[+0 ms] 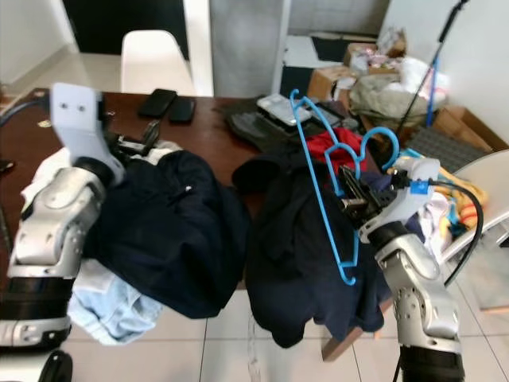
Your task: Hang hanger
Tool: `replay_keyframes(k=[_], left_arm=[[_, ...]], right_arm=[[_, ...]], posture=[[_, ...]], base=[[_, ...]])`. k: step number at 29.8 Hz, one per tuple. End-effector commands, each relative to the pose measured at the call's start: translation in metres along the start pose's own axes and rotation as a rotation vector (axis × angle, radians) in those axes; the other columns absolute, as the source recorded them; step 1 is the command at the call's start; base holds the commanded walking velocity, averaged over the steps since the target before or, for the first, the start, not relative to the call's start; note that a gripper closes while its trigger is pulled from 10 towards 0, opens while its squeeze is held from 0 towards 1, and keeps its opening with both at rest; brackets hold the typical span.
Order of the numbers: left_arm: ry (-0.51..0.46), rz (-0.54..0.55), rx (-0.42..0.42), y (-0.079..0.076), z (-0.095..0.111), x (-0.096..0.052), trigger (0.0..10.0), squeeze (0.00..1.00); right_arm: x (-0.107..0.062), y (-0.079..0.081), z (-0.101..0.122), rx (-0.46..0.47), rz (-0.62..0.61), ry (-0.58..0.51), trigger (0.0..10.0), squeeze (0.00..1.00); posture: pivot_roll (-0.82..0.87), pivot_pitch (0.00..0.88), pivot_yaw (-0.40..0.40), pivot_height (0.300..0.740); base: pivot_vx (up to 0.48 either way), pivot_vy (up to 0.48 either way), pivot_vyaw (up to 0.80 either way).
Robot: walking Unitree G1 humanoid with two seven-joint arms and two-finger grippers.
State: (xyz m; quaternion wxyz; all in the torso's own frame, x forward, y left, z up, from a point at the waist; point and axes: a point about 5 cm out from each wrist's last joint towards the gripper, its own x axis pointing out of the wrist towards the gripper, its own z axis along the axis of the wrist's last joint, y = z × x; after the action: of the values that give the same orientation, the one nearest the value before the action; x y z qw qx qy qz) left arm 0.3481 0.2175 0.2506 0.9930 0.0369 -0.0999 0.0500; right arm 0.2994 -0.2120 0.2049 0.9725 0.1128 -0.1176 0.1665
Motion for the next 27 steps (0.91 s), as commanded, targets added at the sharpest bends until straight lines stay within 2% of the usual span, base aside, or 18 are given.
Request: replay_keyframes(k=[1, 2, 4, 5, 6, 8, 10, 12, 15, 16, 21, 22, 23, 25, 26, 27], left_arm=[[0.044, 0.034, 0.016, 0.008, -0.008, -0.001, 10.0, 0.0], [0.107, 0.048, 0.007, 0.013, -0.019, 0.001, 10.0, 0.0], [0.107, 0.048, 0.007, 0.013, -0.019, 0.001, 10.0, 0.0], [0.198, 0.062, -0.015, 0.017, -0.035, 0.003, 10.0, 0.0], [0.198, 0.062, -0.015, 0.017, -0.035, 0.003, 10.0, 0.0], [0.393, 0.051, -0.077, 0.019, -0.064, 0.007, 10.0, 0.0], [0.393, 0.051, -0.077, 0.019, -0.064, 0.007, 10.0, 0.0], [0.528, 0.015, -0.088, 0.016, -0.077, 0.008, 10.0, 0.0], [0.569, 0.001, -0.092, 0.014, -0.081, 0.008, 10.0, 0.0], [0.626, -0.021, -0.101, 0.01, -0.087, 0.005, 10.0, 0.0], [0.68, -0.054, -0.126, 0.005, -0.096, 0.001, 10.0, 0.0], [0.695, -0.067, -0.137, 0.003, -0.098, -0.001, 8.6, 0.0], [0.709, -0.079, -0.158, 0.0, -0.1, -0.002, 4.8, 0.0], [0.709, -0.079, -0.158, 0.0, -0.1, -0.002, 4.8, 0.0], [0.717, -0.087, -0.172, -0.002, -0.101, -0.002, 1.7, 0.0], [0.729, -0.096, -0.196, -0.004, -0.103, -0.004, 0.0, 0.0]], right_arm=[[-0.001, 0.003, 0.004, -0.012, 0.017, -0.01, 10.0, 0.0], [0.0, 0.004, 0.004, -0.015, 0.023, -0.006, 10.0, 0.0], [0.0, 0.004, 0.004, -0.015, 0.023, -0.006, 10.0, 0.0], [0.0, 0.006, 0.004, -0.02, 0.029, -0.003, 10.0, 0.0], [0.0, 0.006, 0.004, -0.02, 0.029, -0.003, 10.0, 0.0], [-0.001, 0.007, 0.007, -0.029, 0.034, 0.002, 10.0, 0.0], [-0.001, 0.007, 0.007, -0.029, 0.034, 0.002, 10.0, 0.0], [-0.003, 0.006, 0.01, -0.039, 0.029, 0.004, 10.0, 0.0], [-0.004, 0.006, 0.01, -0.042, 0.027, 0.005, 10.0, 0.0], [-0.005, 0.006, 0.011, -0.044, 0.026, 0.007, 10.0, 0.0], [-0.005, 0.008, 0.01, -0.045, 0.03, 0.011, 10.0, 0.0], [-0.005, 0.009, 0.01, -0.045, 0.032, 0.013, 10.0, 0.0], [-0.006, 0.009, 0.01, -0.045, 0.032, 0.014, 10.0, 0.0], [-0.006, 0.009, 0.01, -0.045, 0.032, 0.014, 10.0, 0.0], [-0.006, 0.009, 0.01, -0.046, 0.033, 0.015, 10.0, 0.0], [-0.006, 0.009, 0.011, -0.048, 0.033, 0.016, 10.0, 0.0]], posture=[[0.06, 0.068, -0.07, 0.74], [0.06, 0.068, -0.07, 0.74], [0.06, 0.068, -0.07, 0.74], [0.05, 0.072, -0.069, 0.74], [0.05, 0.072, -0.069, 0.74], [0.04, 0.077, -0.065, 0.74], [0.04, 0.077, -0.065, 0.74], [0.03, 0.083, -0.061, 0.74], [0.03, 0.083, -0.061, 0.74], [0.03, 0.087, -0.062, 0.74], [0.03, 0.092, -0.062, 0.74], [0.03, 0.092, -0.062, 0.74], [0.03, 0.093, -0.064, 0.74], [0.03, 0.093, -0.064, 0.74], [0.03, 0.092, -0.066, 0.74], [0.03, 0.092, -0.066, 0.74]], base=[[0.0, 0.0, 0.0], [0.0, 0.0, 0.0], [0.0, 0.0, 0.0], [0.0, 0.0, 0.0], [0.0, 0.0, 0.0], [0.0, 0.0, 0.0], [0.0, 0.0, 0.0], [0.0, 0.0, 0.0], [0.0, 0.0, 0.0], [0.0, 0.0, 0.0], [0.0, 0.0, 0.0], [0.0, 0.0, 0.0], [0.0, 0.0, 0.0], [0.0, 0.0, 0.0], [0.0, 0.0, 0.0], [0.0, 0.0, 0.0]])
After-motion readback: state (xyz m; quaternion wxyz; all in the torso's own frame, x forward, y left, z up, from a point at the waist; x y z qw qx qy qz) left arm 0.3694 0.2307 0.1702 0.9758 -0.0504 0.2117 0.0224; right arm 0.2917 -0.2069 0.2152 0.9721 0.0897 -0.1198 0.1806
